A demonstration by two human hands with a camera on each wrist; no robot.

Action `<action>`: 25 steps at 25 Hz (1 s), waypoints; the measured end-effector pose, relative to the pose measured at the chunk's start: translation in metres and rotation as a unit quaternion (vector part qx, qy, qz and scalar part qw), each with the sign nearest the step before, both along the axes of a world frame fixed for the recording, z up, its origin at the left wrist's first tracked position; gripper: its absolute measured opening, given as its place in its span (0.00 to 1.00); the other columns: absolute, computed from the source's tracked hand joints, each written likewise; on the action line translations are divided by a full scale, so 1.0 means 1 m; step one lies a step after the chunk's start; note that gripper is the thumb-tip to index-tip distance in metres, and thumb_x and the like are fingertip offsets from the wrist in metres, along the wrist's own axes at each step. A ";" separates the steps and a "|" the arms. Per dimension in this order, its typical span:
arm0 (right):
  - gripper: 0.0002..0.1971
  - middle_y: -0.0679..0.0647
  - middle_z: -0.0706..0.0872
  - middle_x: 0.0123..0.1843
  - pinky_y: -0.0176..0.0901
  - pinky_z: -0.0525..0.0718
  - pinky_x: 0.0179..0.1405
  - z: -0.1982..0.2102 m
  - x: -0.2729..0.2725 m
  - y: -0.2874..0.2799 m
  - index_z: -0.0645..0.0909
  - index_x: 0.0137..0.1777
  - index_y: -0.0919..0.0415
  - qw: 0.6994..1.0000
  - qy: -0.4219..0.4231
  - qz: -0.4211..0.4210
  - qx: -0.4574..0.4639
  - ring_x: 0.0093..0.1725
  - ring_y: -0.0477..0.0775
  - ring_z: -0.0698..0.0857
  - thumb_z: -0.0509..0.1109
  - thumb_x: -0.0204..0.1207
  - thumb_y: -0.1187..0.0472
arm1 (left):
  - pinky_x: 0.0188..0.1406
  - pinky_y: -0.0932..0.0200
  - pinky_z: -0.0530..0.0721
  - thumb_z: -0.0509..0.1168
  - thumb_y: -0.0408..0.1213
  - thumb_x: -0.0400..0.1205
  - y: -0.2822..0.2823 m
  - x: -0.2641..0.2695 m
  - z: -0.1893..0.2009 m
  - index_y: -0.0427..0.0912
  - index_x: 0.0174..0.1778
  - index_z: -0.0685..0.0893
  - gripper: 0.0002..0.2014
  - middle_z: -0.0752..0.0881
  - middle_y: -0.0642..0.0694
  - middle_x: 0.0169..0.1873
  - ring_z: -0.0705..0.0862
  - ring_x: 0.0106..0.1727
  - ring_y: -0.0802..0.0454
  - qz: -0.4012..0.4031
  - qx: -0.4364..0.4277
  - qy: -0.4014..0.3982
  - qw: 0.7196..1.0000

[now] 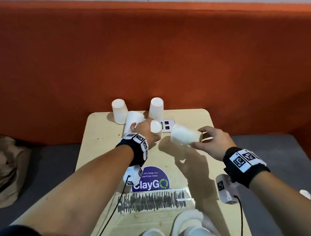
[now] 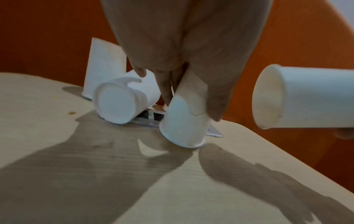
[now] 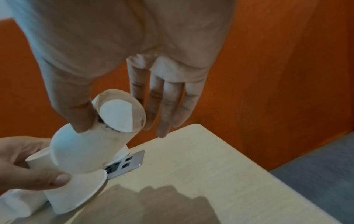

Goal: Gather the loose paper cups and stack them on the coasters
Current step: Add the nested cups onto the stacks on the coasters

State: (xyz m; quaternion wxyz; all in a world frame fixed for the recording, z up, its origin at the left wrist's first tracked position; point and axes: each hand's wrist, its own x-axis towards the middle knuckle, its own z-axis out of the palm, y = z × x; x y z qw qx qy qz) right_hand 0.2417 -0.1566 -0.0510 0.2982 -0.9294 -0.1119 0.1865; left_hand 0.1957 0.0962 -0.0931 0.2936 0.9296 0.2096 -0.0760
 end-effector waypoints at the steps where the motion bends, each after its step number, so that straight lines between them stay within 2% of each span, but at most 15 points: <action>1: 0.24 0.41 0.88 0.47 0.36 0.79 0.37 0.005 -0.004 -0.003 0.83 0.59 0.43 1.000 -0.009 0.015 0.011 0.47 0.44 0.87 0.84 0.64 0.46 | 0.74 0.45 0.65 0.76 0.46 0.70 0.001 -0.003 0.005 0.51 0.63 0.77 0.26 0.87 0.50 0.56 0.82 0.65 0.43 -0.004 0.004 -0.009 1.000; 2: 0.23 0.41 0.89 0.48 0.37 0.81 0.39 0.011 -0.008 -0.006 0.83 0.59 0.43 0.999 -0.017 0.029 0.016 0.48 0.45 0.87 0.84 0.64 0.47 | 0.72 0.47 0.68 0.76 0.47 0.71 0.003 -0.006 0.011 0.49 0.63 0.77 0.26 0.87 0.49 0.57 0.82 0.64 0.42 -0.006 -0.011 -0.015 1.000; 5: 0.23 0.43 0.89 0.50 0.44 0.87 0.46 0.025 -0.020 -0.012 0.84 0.58 0.40 0.997 -0.040 0.064 0.010 0.48 0.48 0.89 0.84 0.62 0.49 | 0.61 0.53 0.78 0.79 0.47 0.71 0.010 -0.018 0.037 0.44 0.69 0.73 0.34 0.84 0.48 0.58 0.83 0.62 0.44 -0.005 -0.137 -0.048 0.989; 8: 0.21 0.42 0.89 0.49 0.42 0.87 0.44 0.035 -0.030 -0.013 0.86 0.56 0.42 0.993 -0.042 0.071 0.080 0.48 0.47 0.90 0.86 0.62 0.50 | 0.56 0.48 0.88 0.83 0.51 0.64 0.013 -0.033 0.065 0.48 0.67 0.71 0.39 0.84 0.50 0.55 0.86 0.56 0.48 0.042 -0.236 -0.080 0.968; 10: 0.21 0.42 0.90 0.51 0.39 0.83 0.46 0.046 -0.036 -0.013 0.88 0.58 0.46 0.986 -0.046 0.065 0.149 0.51 0.44 0.90 0.86 0.64 0.51 | 0.54 0.50 0.90 0.83 0.50 0.67 0.011 -0.047 0.086 0.47 0.61 0.79 0.30 0.87 0.49 0.52 0.88 0.53 0.48 0.059 -0.278 -0.113 0.952; 12: 0.22 0.43 0.92 0.53 0.42 0.83 0.55 0.055 -0.042 -0.012 0.89 0.60 0.48 0.975 -0.034 0.070 0.208 0.55 0.44 0.89 0.86 0.64 0.52 | 0.54 0.48 0.89 0.79 0.50 0.74 0.000 -0.060 0.104 0.43 0.58 0.84 0.22 0.90 0.46 0.49 0.89 0.51 0.46 0.086 -0.354 -0.126 0.923; 13: 0.22 0.43 0.92 0.53 0.44 0.83 0.59 0.060 -0.048 -0.011 0.89 0.60 0.48 0.971 -0.023 0.081 0.225 0.55 0.45 0.89 0.86 0.65 0.52 | 0.51 0.47 0.90 0.75 0.51 0.76 -0.008 -0.067 0.112 0.42 0.60 0.84 0.22 0.90 0.45 0.49 0.89 0.49 0.46 0.108 -0.396 -0.114 0.905; 15: 0.20 0.43 0.92 0.51 0.45 0.84 0.58 0.069 -0.058 -0.011 0.90 0.59 0.47 0.966 -0.024 0.102 0.234 0.52 0.44 0.89 0.85 0.66 0.50 | 0.47 0.45 0.90 0.70 0.58 0.78 -0.021 -0.076 0.124 0.41 0.59 0.82 0.24 0.87 0.43 0.49 0.88 0.47 0.46 0.139 -0.444 -0.076 0.882; 16: 0.18 0.44 0.92 0.50 0.46 0.84 0.55 0.073 -0.063 -0.013 0.90 0.58 0.47 0.965 -0.032 0.109 0.236 0.49 0.44 0.88 0.84 0.67 0.50 | 0.47 0.42 0.91 0.71 0.61 0.76 -0.023 -0.080 0.129 0.40 0.59 0.80 0.28 0.87 0.43 0.50 0.88 0.48 0.44 0.144 -0.437 -0.064 0.885; 18: 0.18 0.46 0.92 0.49 0.51 0.86 0.49 0.084 -0.067 -0.023 0.90 0.58 0.47 0.964 -0.047 0.112 0.235 0.46 0.47 0.88 0.84 0.67 0.50 | 0.47 0.45 0.91 0.78 0.63 0.67 -0.017 -0.091 0.140 0.40 0.65 0.76 0.39 0.85 0.44 0.55 0.89 0.53 0.44 0.127 -0.331 -0.049 0.934; 20: 0.20 0.49 0.91 0.51 0.57 0.88 0.49 0.095 -0.069 -0.038 0.88 0.60 0.50 0.965 -0.054 0.096 0.238 0.49 0.53 0.89 0.84 0.68 0.53 | 0.41 0.54 0.89 0.84 0.55 0.64 -0.011 -0.112 0.152 0.46 0.69 0.71 0.42 0.83 0.47 0.58 0.87 0.54 0.48 0.061 -0.172 -0.042 0.982; 21: 0.21 0.48 0.90 0.53 0.56 0.88 0.52 0.100 -0.070 -0.044 0.87 0.61 0.50 0.964 -0.062 0.099 0.238 0.51 0.53 0.89 0.84 0.68 0.54 | 0.42 0.57 0.86 0.85 0.50 0.63 -0.010 -0.123 0.158 0.48 0.70 0.71 0.43 0.83 0.47 0.58 0.85 0.54 0.49 0.020 -0.090 -0.036 0.995; 23: 0.24 0.45 0.90 0.56 0.48 0.86 0.57 0.110 -0.076 -0.051 0.86 0.62 0.48 0.962 -0.080 0.129 0.226 0.55 0.48 0.88 0.86 0.66 0.53 | 0.48 0.55 0.84 0.86 0.42 0.62 -0.017 -0.141 0.168 0.49 0.75 0.69 0.47 0.83 0.46 0.62 0.83 0.54 0.48 -0.050 0.016 -0.024 0.998; 25: 0.25 0.44 0.90 0.57 0.43 0.85 0.59 0.117 -0.086 -0.048 0.86 0.63 0.47 0.957 -0.082 0.173 0.220 0.56 0.45 0.88 0.86 0.65 0.52 | 0.56 0.48 0.86 0.85 0.35 0.62 -0.030 -0.152 0.176 0.49 0.83 0.61 0.55 0.81 0.43 0.66 0.83 0.60 0.43 -0.096 0.060 -0.016 0.993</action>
